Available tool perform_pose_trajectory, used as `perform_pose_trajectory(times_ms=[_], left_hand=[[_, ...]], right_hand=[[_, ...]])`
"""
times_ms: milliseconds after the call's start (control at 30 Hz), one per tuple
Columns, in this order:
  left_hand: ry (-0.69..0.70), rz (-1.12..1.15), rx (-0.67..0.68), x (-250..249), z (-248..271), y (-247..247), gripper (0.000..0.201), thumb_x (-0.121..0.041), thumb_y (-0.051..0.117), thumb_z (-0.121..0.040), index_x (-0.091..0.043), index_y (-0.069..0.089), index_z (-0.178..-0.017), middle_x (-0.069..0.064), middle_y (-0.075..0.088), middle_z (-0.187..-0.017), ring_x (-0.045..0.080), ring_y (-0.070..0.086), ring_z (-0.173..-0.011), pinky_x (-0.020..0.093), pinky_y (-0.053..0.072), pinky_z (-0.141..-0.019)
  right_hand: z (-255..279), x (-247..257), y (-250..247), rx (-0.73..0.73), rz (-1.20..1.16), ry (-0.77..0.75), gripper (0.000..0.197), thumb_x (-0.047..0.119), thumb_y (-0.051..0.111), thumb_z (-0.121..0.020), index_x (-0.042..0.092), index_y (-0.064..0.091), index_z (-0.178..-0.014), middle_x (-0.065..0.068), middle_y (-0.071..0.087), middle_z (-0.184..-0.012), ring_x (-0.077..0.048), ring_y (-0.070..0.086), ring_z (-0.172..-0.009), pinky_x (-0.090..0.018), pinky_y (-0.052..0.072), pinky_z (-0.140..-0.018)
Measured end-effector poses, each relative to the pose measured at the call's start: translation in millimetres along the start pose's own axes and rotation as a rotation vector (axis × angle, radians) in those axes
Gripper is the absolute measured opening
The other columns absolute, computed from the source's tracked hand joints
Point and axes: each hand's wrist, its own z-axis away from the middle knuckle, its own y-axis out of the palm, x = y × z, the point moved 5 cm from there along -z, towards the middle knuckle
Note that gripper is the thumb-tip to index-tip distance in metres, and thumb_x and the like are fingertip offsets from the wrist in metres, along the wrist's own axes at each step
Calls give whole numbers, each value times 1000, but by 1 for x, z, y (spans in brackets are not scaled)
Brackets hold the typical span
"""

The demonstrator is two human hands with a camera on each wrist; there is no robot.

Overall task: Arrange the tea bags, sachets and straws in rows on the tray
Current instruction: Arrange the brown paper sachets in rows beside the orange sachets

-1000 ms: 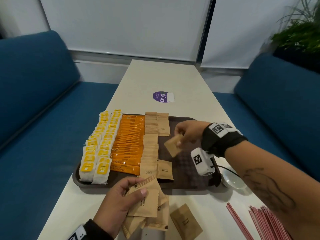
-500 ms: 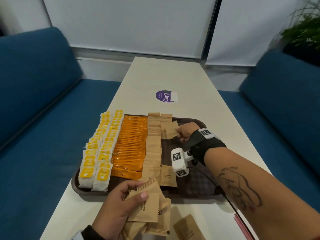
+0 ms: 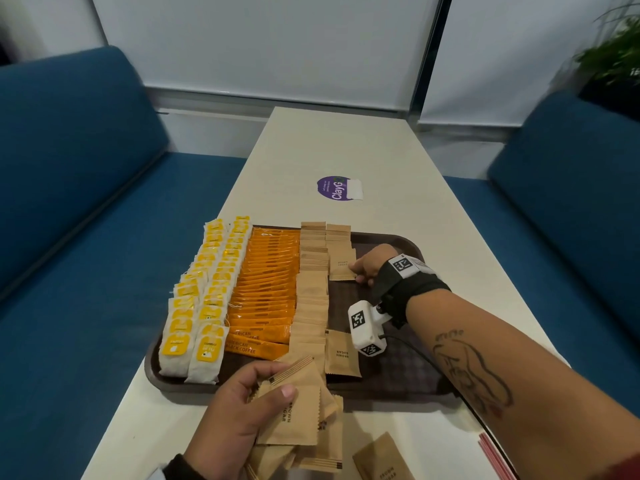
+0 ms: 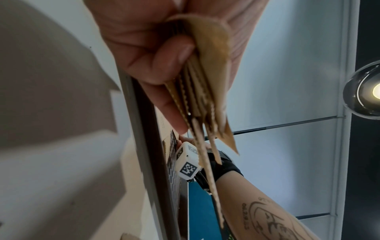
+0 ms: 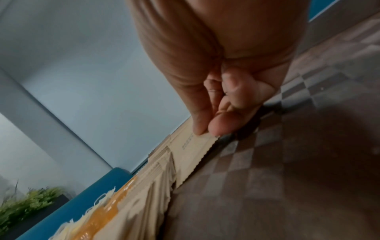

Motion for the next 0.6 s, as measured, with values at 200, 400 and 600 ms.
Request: perform_pose_trajectory(times_ms=[200,400,600], left_hand=[[-14,30,-6,4,2,-1,59,-30,89,-19,-17,75,-75,11,74,-87,24,70,-70,27,55,-53],[-17,83,-18,0,9,-1,43,-17,81,-50,-10,69,-91,21,70,-99,30,69,-75,33,56,-55],[-5,76,14,1,17,6,93,-42,93,-5,-10,70,-89,19,72,-92,28,70,-71,31,56,-51]], right_hand=[[-7,2,0,-72,77,-66,31,36,67,-86,13,54,-70,0,58,-61,-12,53,-55,-26,44,-62],[40,13,-11,-212,321,-478,26,27,78,-75,7,66,-87,-6,67,-96,-21,63,-94,-33,51,-86],[108,-27,30,126,643,-566,39,23,80,-72,14,65,-107,-1,65,-102,-19,60,-96,-29,51,-82]])
